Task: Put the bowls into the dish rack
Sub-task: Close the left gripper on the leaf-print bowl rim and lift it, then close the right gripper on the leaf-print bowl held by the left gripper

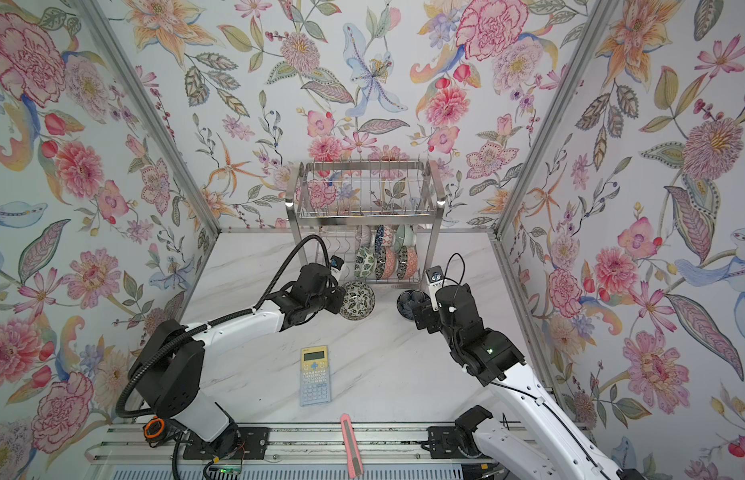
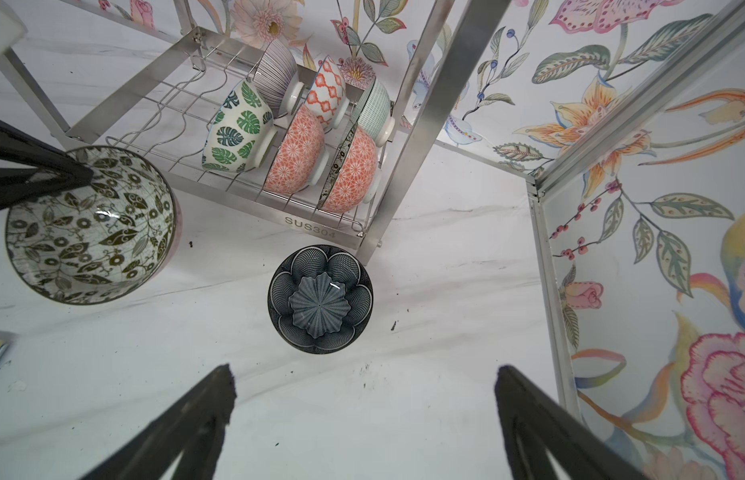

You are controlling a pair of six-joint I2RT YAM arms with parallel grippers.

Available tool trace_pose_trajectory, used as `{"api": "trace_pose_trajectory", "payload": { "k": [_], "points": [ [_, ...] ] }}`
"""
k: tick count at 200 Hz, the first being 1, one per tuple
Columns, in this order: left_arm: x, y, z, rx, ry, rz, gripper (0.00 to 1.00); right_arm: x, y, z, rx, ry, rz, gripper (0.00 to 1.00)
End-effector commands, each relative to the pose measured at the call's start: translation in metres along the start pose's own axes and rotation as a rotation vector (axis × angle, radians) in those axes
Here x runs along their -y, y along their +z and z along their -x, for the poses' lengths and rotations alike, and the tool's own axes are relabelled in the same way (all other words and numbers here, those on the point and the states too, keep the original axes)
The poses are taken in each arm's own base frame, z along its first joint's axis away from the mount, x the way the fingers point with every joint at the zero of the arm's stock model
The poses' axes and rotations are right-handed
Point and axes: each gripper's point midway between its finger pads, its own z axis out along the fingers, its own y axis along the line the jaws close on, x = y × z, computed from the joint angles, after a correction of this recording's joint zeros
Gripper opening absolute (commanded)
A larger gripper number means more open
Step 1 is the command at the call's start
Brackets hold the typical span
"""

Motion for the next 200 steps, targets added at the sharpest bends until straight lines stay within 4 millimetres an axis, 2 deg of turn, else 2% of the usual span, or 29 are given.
{"api": "trace_pose_trajectory", "payload": {
  "k": [1,34,40,73,116,133,166,200],
  "points": [
    [-0.016,-0.023,0.017,0.067,-0.034,0.038,0.00,-0.004,-0.004,0.026,0.046,0.047,0.019,0.99],
    [-0.030,-0.039,0.022,0.118,-0.063,0.068,0.00,-0.024,0.010,0.043,0.045,0.057,0.041,0.99],
    [-0.033,-0.042,0.023,0.132,-0.073,0.073,0.00,-0.036,0.010,0.048,0.058,0.046,0.064,0.99],
    [-0.043,-0.053,0.027,0.185,-0.110,0.083,0.00,-0.065,0.017,0.079,0.132,0.095,0.120,0.99],
    [-0.042,-0.063,0.033,0.219,-0.129,0.074,0.00,-0.114,0.029,0.109,0.176,0.184,0.276,0.99],
    [-0.040,-0.066,0.035,0.242,-0.144,0.064,0.00,-0.128,0.039,0.111,0.154,0.203,0.300,0.99],
    [-0.037,-0.070,0.038,0.277,-0.173,0.036,0.00,-0.157,0.058,0.103,0.094,0.243,0.348,0.99],
    [-0.032,-0.072,0.044,0.308,-0.194,-0.001,0.00,-0.172,0.073,0.096,0.056,0.287,0.359,1.00]
  ]
}}
